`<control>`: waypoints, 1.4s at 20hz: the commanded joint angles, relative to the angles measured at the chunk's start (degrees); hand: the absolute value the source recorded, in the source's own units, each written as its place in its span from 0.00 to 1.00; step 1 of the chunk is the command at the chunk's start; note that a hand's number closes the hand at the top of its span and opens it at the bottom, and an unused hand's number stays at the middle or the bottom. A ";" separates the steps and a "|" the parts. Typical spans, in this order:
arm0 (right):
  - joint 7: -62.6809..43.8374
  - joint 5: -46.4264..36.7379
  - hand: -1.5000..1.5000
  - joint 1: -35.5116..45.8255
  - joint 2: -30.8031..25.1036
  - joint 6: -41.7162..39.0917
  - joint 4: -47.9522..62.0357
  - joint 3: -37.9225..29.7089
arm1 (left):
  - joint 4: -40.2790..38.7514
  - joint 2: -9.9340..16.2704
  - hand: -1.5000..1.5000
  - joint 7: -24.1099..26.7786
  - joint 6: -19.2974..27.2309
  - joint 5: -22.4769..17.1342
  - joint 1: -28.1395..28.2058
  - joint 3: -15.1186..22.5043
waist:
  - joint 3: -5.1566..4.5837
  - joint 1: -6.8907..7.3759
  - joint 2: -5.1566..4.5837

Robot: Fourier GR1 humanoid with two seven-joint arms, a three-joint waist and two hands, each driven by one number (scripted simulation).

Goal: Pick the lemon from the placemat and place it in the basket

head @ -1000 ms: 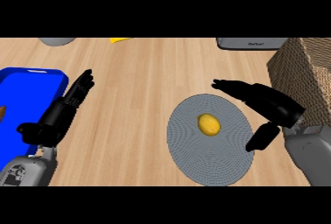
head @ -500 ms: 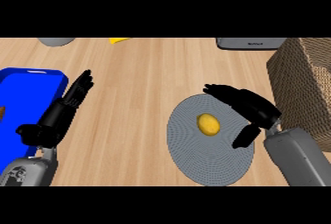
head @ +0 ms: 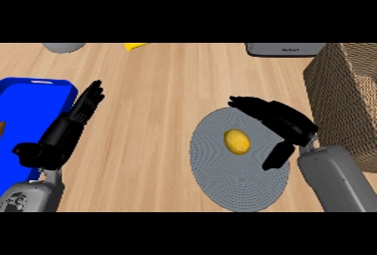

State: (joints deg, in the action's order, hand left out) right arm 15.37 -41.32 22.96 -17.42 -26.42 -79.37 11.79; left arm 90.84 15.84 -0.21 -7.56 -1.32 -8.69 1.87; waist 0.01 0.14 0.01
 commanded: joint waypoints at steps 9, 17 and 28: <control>2.04 -10.72 0.00 -1.91 3.02 5.52 4.50 1.82 | -0.84 -2.97 0.50 -0.54 -1.75 2.48 -1.31 -1.62 | 0.00 0.03 -0.04; -2.69 -14.77 0.00 -0.45 9.74 6.20 6.95 3.04 | 2.90 -2.50 0.50 -3.43 -3.79 2.00 -0.91 -4.03 | 0.00 0.05 0.01; -0.50 -19.18 0.00 2.21 10.26 7.34 15.34 0.45 | -0.97 -4.47 0.50 -2.10 -4.20 4.64 -3.69 -4.87 | -0.01 -0.01 -0.03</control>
State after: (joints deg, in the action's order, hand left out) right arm 15.31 -59.38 23.54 -8.47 -18.75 -66.59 12.88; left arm 90.78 11.06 -0.77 -11.21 3.26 -9.76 -1.81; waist 0.00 0.16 -0.02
